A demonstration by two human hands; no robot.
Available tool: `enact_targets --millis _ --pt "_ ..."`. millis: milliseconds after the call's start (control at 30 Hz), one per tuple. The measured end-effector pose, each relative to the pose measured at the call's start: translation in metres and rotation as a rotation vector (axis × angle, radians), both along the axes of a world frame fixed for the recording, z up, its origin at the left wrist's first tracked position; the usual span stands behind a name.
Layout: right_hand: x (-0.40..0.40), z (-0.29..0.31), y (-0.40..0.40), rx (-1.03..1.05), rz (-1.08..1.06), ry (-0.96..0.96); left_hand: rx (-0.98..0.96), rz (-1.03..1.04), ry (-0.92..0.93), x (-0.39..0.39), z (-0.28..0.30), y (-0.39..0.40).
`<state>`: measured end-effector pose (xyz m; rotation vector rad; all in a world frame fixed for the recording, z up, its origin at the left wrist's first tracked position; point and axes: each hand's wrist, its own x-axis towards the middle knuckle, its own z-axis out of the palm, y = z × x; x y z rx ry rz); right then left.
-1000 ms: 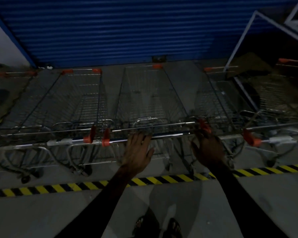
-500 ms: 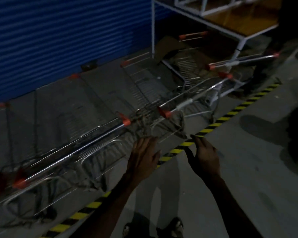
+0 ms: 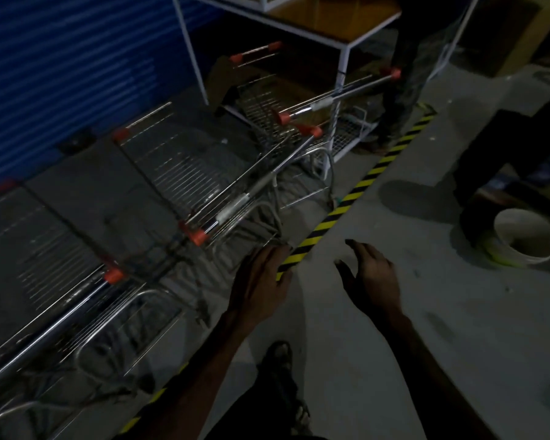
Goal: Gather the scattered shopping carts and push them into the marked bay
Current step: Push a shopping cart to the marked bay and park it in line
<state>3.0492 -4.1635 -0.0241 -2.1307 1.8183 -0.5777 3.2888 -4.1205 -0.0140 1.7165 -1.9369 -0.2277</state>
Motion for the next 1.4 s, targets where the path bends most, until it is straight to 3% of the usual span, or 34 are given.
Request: enact_targets --millis 167,333,467,667,733,867,967,1100,1233,1400 --pt "0.003 -0.002 -0.074 0.018 0.102 0.055 0.053 0.097 0.015 0.002 -0.001 -0.060" --pt "0.037 0.026 -0.164 0.064 0.275 0.125 -0.058 0.250 0.043 0.026 -0.005 -0.116" --pt "0.076 0.044 -0.242 -0.052 0.510 0.217 -0.131 0.373 0.021 0.051 -0.008 -0.144" --pt "0.116 0.038 -0.352 -0.164 0.822 0.396 0.051 0.588 -0.160 0.078 -0.016 -0.134" --pt "0.131 0.050 -0.360 -0.072 0.928 0.434 0.119 0.620 -0.240 0.078 -0.007 -0.127" --pt "0.144 0.053 -0.373 0.221 0.956 0.700 0.475 0.782 -0.250 0.075 0.009 -0.127" --pt "0.137 0.043 -0.384 0.172 0.990 0.712 0.590 0.848 -0.155 0.072 0.015 -0.127" --pt "0.117 0.041 -0.376 0.176 1.081 0.619 0.556 0.825 -0.022 0.047 0.032 -0.118" --pt "0.080 0.039 -0.354 0.143 1.152 0.600 0.580 0.762 -0.322 0.015 0.030 -0.099" --pt "0.024 0.033 -0.332 0.003 1.211 0.627 0.369 0.665 -0.516 -0.045 0.019 -0.071"
